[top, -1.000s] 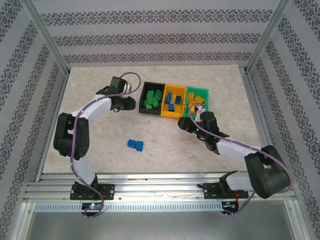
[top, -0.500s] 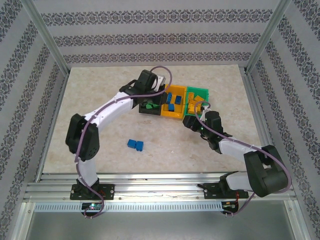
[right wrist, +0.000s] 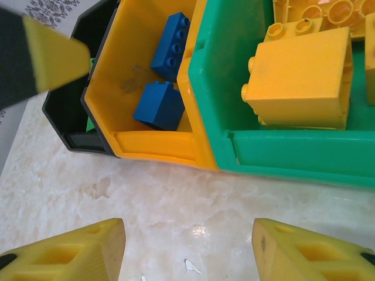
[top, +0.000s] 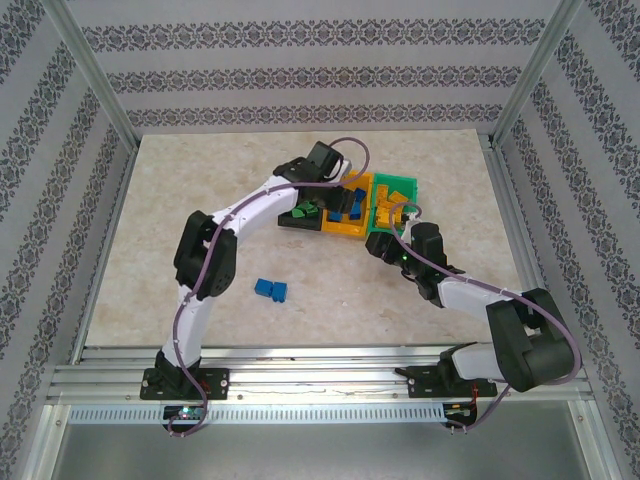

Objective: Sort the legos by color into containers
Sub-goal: Place the lego in the container, then pick up the lego from the middle-left of the table.

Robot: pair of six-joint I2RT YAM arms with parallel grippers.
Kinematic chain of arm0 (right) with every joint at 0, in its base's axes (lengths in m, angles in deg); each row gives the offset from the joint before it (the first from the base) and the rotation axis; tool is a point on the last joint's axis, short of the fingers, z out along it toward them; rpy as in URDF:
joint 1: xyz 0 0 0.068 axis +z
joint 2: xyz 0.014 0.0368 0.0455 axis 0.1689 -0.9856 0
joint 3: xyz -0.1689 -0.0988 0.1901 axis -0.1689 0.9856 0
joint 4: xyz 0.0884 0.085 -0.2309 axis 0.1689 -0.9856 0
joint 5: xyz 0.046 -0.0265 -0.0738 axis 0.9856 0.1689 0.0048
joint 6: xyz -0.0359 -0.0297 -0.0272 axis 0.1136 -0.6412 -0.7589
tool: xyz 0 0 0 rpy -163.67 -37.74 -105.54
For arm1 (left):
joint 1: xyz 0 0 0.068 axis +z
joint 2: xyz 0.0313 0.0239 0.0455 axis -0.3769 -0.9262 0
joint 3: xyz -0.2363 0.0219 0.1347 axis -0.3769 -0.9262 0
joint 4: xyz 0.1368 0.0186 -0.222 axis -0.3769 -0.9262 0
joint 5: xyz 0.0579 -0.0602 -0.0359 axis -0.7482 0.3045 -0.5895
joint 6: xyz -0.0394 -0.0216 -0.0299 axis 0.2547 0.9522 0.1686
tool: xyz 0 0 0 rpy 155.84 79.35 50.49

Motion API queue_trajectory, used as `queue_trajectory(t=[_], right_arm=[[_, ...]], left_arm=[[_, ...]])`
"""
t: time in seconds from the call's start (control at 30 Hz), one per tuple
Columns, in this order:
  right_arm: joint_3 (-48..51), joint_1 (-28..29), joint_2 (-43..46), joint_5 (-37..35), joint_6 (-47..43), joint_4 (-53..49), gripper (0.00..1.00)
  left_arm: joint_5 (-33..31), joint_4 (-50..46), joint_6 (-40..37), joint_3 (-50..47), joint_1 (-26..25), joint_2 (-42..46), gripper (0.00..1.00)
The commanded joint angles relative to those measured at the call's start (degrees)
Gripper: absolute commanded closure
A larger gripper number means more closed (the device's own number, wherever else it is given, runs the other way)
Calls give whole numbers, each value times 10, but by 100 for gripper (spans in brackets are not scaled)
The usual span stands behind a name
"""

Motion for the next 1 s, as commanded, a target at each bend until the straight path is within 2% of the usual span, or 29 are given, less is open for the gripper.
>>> queue_trajectory(t=[0.0, 0.33, 0.57, 0.77, 0.97], right_arm=[[5, -5, 3, 13, 11, 19, 41], [3, -6, -4, 19, 12, 20, 41], [1, -5, -19, 27, 18, 30, 41], [-3, -5, -26, 31, 19, 31, 41], [-3, -5, -26, 31, 20, 31, 40]], left_arm=[[-21, 8, -4, -67, -6, 82, 47], [-58, 65, 16, -396, -6, 296, 45], [-111, 29, 52, -536, -6, 415, 41], [-127, 49, 143, -628, -5, 492, 37], [-142, 149, 270, -709, -5, 523, 38]])
